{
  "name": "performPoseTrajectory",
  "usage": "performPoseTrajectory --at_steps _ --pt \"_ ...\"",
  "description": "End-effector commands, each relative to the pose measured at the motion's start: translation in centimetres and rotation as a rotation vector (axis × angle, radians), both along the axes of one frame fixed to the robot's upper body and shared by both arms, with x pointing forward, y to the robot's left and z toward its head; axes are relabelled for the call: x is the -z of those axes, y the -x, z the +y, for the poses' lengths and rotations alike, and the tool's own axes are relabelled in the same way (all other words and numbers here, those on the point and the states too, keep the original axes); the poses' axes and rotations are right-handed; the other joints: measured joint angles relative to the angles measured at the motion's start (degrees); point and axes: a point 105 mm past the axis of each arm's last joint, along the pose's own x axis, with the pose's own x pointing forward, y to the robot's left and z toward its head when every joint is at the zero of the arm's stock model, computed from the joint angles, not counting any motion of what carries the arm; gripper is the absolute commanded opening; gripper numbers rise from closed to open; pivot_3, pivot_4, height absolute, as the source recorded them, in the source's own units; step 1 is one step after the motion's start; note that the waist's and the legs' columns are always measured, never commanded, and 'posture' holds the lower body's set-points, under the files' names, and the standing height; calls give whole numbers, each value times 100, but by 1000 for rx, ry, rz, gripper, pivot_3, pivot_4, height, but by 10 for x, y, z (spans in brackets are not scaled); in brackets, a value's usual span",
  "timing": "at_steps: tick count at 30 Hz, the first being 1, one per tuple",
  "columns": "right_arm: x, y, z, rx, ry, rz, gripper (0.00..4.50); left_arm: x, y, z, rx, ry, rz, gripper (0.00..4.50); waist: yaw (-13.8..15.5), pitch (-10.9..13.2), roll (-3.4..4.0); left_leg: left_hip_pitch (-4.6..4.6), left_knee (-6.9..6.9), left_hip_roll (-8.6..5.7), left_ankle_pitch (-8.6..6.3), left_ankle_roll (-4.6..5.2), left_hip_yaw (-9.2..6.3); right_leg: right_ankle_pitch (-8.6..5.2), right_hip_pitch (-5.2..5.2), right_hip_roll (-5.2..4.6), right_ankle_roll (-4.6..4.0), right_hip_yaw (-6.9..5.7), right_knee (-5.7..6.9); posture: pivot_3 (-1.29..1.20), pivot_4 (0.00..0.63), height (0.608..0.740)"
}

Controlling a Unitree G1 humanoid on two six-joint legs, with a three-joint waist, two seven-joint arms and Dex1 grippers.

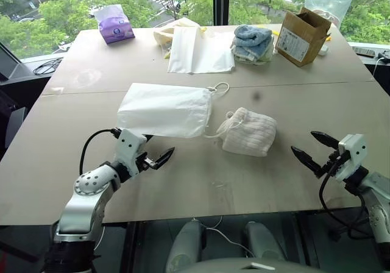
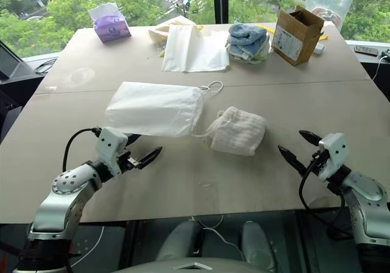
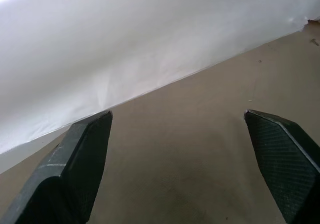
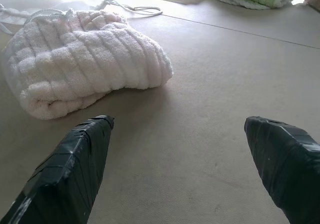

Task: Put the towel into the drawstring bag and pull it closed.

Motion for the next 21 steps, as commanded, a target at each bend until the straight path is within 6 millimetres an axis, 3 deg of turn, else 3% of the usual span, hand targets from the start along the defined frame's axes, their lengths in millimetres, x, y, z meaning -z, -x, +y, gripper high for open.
performPoseTrajectory --at_steps 1,21 --pt "-15 0 -7 1 13 -59 4494 -8 4 -1 21 -12 -33 4375 0 0 0 0 0 0 0 0 0 0 0 0 0 0 0 0 150 740" --pt "-21 3 -7 -74 57 -50 4494 -2 18 -9 65 22 -3 4375 5 0 0 1 1 0 -1 2 1 0 1 -1 0 0 1 0 150 740"
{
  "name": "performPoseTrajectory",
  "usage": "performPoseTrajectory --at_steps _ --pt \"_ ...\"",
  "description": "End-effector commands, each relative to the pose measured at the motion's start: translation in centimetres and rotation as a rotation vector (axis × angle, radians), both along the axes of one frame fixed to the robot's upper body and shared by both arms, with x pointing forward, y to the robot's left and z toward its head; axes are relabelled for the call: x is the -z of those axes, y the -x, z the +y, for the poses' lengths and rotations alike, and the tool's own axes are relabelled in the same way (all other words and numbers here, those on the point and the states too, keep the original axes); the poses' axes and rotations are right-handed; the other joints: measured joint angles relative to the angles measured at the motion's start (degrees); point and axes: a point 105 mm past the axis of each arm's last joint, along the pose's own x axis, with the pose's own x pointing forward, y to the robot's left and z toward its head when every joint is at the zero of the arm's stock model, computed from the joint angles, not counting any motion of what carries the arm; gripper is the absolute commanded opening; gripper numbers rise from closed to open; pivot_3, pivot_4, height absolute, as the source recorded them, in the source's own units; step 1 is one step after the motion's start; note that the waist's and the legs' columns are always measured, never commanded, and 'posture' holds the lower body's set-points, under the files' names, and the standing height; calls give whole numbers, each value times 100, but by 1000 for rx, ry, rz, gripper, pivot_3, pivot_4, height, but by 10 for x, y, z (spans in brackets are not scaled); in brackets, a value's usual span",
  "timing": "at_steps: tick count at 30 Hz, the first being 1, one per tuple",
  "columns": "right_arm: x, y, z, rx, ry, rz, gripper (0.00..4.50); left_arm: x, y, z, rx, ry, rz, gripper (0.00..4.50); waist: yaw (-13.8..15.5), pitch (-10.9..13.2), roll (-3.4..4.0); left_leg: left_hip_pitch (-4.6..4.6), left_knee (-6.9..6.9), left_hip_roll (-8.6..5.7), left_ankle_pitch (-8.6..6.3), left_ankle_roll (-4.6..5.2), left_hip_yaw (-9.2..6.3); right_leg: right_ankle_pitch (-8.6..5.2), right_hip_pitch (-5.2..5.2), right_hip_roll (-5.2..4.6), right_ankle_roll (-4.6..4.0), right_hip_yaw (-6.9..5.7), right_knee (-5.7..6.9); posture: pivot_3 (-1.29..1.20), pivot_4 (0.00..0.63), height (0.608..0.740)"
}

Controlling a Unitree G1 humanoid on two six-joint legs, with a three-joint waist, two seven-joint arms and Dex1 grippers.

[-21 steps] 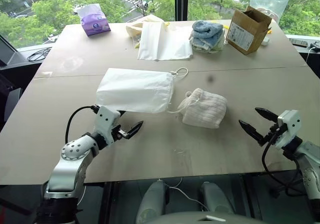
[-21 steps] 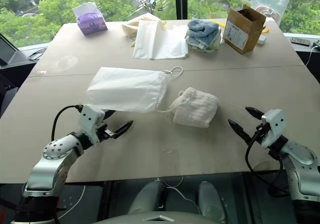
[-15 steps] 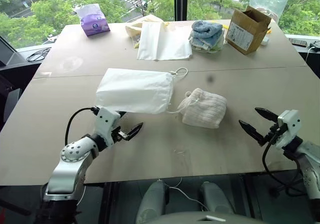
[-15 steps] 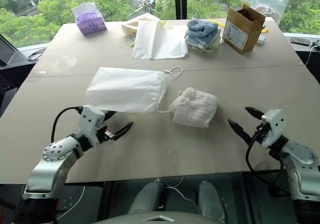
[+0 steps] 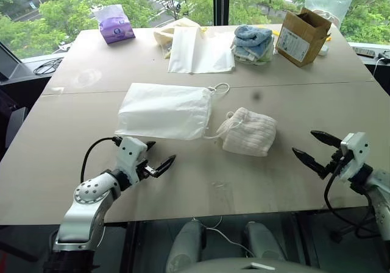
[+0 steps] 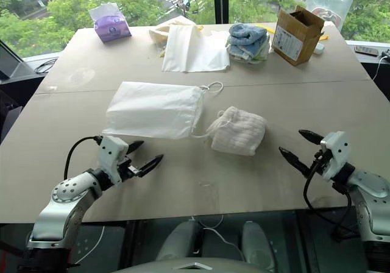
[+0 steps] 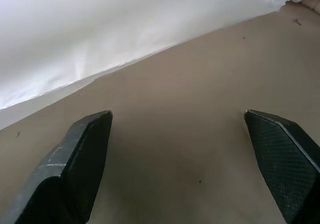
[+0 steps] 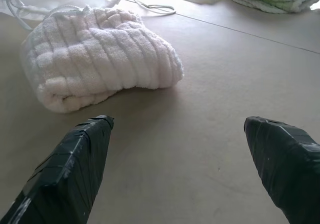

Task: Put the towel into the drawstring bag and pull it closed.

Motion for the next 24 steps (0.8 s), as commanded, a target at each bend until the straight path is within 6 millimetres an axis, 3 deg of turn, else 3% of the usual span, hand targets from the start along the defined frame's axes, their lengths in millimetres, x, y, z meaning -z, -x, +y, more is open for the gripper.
performPoseTrajectory --at_steps 1,5,7,12,15,20,24 --pt "-17 2 -2 -20 12 -62 4494 -18 8 -11 66 7 -52 4375 -3 0 0 0 0 0 0 0 0 0 0 0 0 0 0 0 150 740" --pt "-28 8 14 -118 -3 -68 4494 -36 27 -42 184 75 -50 4375 -9 2 1 -1 0 0 -1 1 1 0 0 -3 0 0 -1 0 150 740" --pt "-40 12 26 -194 -33 -75 4494 -53 26 -58 205 125 -86 4375 0 2 2 -12 5 1 -1 2 -6 0 -3 -17 0 -3 -2 0 150 740" --pt "-62 15 49 -314 -85 -95 4494 -80 7 -99 206 149 -172 4375 101 1 1 -21 38 -1 -1 2 -27 1 5 10 2 -21 8 0 150 740" --pt "-75 14 61 -352 -94 -116 4494 -88 -19 -116 84 115 -231 4375 117 1 0 -30 56 -5 -1 2 -31 2 6 13 3 -23 8 0 150 740" --pt "-78 14 62 -354 -93 -115 4494 -85 -40 -130 -31 -29 -309 4375 115 2 -2 -50 70 -9 -3 4 -41 4 2 15 7 -32 5 0 150 740" --pt "-73 15 59 -350 -68 -99 4494 -84 -53 -126 -166 -131 -362 4375 123 3 -4 -55 68 -12 -3 4 -43 4 0 13 7 -34 3 0 150 740"
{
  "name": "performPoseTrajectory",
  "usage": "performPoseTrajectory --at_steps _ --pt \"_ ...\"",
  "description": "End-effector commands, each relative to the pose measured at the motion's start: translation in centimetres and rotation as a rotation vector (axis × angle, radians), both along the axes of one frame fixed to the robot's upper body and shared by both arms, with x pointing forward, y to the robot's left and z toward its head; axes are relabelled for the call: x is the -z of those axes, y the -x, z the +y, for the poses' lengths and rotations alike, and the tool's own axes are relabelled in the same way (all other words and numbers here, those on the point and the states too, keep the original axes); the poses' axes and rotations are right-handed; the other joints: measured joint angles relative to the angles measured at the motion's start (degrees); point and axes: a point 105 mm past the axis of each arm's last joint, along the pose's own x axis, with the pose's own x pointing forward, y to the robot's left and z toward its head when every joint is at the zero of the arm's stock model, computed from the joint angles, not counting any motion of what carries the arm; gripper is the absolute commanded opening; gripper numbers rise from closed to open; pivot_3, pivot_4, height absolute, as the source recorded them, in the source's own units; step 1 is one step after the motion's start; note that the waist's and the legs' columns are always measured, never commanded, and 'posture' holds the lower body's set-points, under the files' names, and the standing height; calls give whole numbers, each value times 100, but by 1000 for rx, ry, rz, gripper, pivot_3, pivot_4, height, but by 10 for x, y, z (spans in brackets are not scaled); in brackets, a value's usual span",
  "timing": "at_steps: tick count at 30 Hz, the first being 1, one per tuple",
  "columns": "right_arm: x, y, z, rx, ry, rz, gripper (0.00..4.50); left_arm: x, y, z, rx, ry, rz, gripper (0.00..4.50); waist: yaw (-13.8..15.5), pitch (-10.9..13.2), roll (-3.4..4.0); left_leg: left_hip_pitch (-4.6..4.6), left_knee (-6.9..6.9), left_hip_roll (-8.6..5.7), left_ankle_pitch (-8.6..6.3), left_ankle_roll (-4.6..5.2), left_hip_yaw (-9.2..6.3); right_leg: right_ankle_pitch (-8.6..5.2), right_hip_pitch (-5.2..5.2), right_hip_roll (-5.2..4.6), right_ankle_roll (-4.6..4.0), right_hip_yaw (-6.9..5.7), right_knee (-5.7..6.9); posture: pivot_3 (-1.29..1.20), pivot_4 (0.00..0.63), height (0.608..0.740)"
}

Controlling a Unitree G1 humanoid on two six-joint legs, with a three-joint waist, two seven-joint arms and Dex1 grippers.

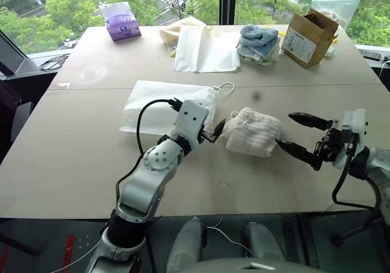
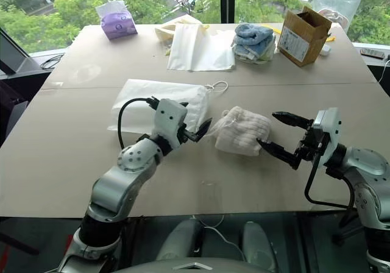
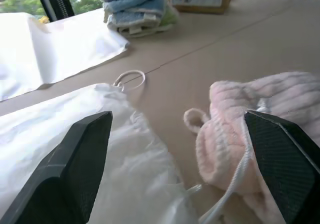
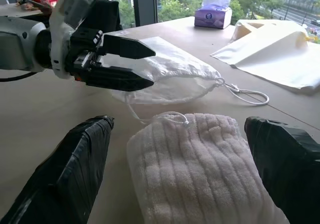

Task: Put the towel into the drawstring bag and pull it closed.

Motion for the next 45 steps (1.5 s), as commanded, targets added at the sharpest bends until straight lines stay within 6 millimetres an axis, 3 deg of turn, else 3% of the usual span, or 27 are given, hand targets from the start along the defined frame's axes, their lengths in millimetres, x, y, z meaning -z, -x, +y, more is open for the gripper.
performPoseTrajectory --at_steps 1,6,13,22,23,24,28,33,40,44,45 --pt "-7 3 -3 -2 25 -37 4494 -9 -7 5 -116 -67 -91 4375 -4 1 -1 -1 1 -2 0 1 1 0 0 -1 0 1 0 0 150 740" --pt "-12 2 -5 0 33 -48 4494 -1 -14 -4 -155 -160 -127 4375 4 0 -1 0 3 -2 0 1 0 0 1 -1 0 0 2 0 150 740" --pt "-15 3 -10 9 52 -55 4494 6 -14 -16 -145 -150 -105 4375 4 1 -2 -2 4 -6 1 -1 -2 0 0 -5 0 -2 1 0 150 740" --pt "-11 3 -14 31 57 -57 4494 8 -19 14 -333 -257 -125 4375 -2 1 -2 -2 5 -7 0 0 -2 0 0 -5 1 -1 2 0 150 740" --pt "-11 3 -14 31 57 -57 4500 7 -19 16 -343 -263 -129 3842 -1 1 -2 -2 5 -7 0 0 -1 0 0 -5 1 -1 2 0 150 740" --pt "-10 3 -14 31 57 -57 4500 7 -19 16 -343 -265 -132 3784 3 1 -2 -2 5 -7 0 0 -2 0 0 -5 1 -2 2 0 150 740" --pt "-9 2 -13 31 58 -59 4500 6 -17 16 -342 -269 -144 1823 9 1 -2 -3 5 -7 1 -1 -2 0 0 -6 1 -3 1 0 150 740" --pt "-7 0 -12 31 57 -60 4500 3 -14 21 -365 -277 -157 73 6 1 -2 -3 6 -7 1 -1 -2 0 1 -7 1 -3 2 0 150 740" --pt "5 -19 -20 180 47 15 4500 -4 -6 24 -270 -259 -199 17 1 1 -1 -2 5 -6 5 -8 -1 0 0 -7 1 0 3 0 150 740" --pt "37 -27 -23 305 -56 266 4500 -13 -2 37 -227 -165 -204 17 9 0 -1 -3 5 -4 10 -17 -4 0 0 -10 0 -2 3 0 150 740" --pt "43 -27 -22 313 -150 336 4500 -14 -2 41 -218 -132 -195 17 14 0 -1 -4 5 -4 10 -17 -6 0 0 -13 0 -3 3 0 150 740"
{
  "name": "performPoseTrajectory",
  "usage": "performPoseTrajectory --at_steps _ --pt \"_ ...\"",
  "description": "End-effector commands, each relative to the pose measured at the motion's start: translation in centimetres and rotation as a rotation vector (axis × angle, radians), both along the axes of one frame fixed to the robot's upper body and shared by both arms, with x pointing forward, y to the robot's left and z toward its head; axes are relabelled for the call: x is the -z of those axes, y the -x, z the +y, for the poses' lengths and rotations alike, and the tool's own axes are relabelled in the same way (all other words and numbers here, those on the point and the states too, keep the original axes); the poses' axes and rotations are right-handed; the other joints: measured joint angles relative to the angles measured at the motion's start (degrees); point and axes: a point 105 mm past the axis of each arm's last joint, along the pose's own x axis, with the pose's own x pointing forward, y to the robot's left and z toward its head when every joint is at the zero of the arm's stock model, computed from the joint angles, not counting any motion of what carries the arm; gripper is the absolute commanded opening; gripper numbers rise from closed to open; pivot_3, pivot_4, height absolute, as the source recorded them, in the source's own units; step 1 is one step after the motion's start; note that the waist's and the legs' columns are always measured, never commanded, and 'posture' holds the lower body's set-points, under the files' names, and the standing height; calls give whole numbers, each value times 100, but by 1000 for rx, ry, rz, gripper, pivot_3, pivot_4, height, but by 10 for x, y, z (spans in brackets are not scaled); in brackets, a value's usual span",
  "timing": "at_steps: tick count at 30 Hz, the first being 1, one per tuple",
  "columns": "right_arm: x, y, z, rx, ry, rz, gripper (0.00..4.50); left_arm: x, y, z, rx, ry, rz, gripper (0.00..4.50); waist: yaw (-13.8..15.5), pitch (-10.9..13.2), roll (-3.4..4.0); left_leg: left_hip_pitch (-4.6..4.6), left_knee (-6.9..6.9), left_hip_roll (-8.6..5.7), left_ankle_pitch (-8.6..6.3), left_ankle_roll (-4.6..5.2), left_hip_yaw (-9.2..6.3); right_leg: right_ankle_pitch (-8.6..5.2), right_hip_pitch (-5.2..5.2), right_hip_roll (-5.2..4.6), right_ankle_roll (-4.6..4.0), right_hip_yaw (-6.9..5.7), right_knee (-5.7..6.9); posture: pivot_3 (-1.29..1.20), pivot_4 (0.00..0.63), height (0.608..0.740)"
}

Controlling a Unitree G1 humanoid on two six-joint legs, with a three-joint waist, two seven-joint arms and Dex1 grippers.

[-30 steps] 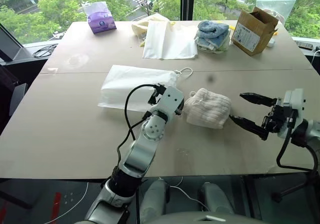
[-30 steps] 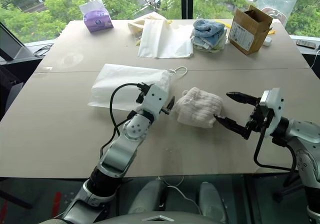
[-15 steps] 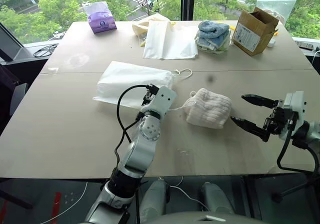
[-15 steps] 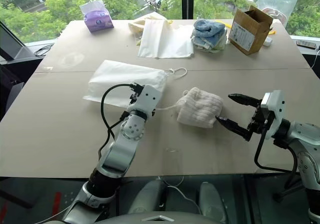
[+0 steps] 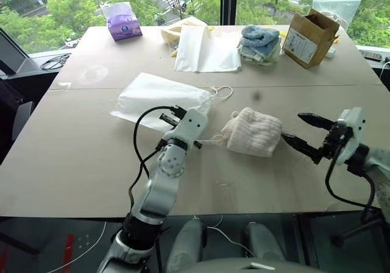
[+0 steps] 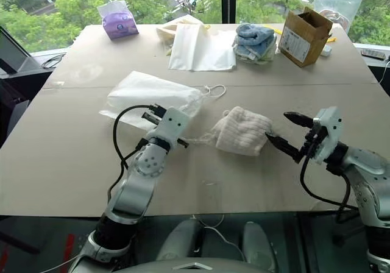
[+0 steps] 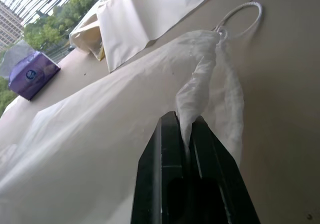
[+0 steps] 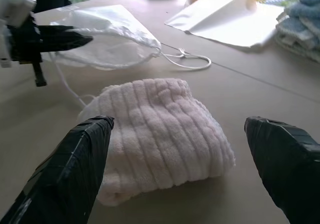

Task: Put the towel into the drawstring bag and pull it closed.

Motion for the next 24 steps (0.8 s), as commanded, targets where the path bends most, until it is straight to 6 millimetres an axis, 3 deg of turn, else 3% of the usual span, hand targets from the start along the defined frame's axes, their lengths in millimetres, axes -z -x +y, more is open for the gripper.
performPoseTrajectory --at_steps 1,5,10,14,17,20,24 --pt "22 -2 3 71 -246 195 4500 -23 6 11 57 125 -59 17 6 0 0 -1 0 0 0 0 -1 0 0 -1 0 0 -1 0 150 740" --pt "25 -4 10 86 -342 235 4500 -27 7 17 82 177 -68 17 -7 1 5 -2 -2 -2 -2 3 3 0 -3 0 0 0 1 0 150 740" --pt "40 -21 45 49 -383 331 4500 -42 11 33 184 322 -75 17 -65 1 3 10 2 0 -9 16 6 0 -2 8 0 4 9 0 150 740" --pt "35 -28 51 40 -387 294 4500 -47 8 49 178 373 -72 17 -30 1 4 6 0 2 -9 15 1 0 -9 10 -1 -3 19 0 150 740" --pt "20 -32 37 21 -189 124 4500 -53 3 65 159 384 -77 17 -23 1 5 3 4 -8 -8 15 4 0 -7 3 1 1 12 0 150 740" --pt "1 -33 24 -64 45 -4 4500 -55 4 65 229 407 -40 17 -26 3 5 2 9 -18 -9 16 2 1 -7 0 3 -2 11 0 150 740" --pt "-23 -29 30 -267 172 -45 4500 -57 7 65 312 395 1 17 -87 4 4 5 6 -11 -9 16 3 1 -7 8 2 -2 12 0 150 740"
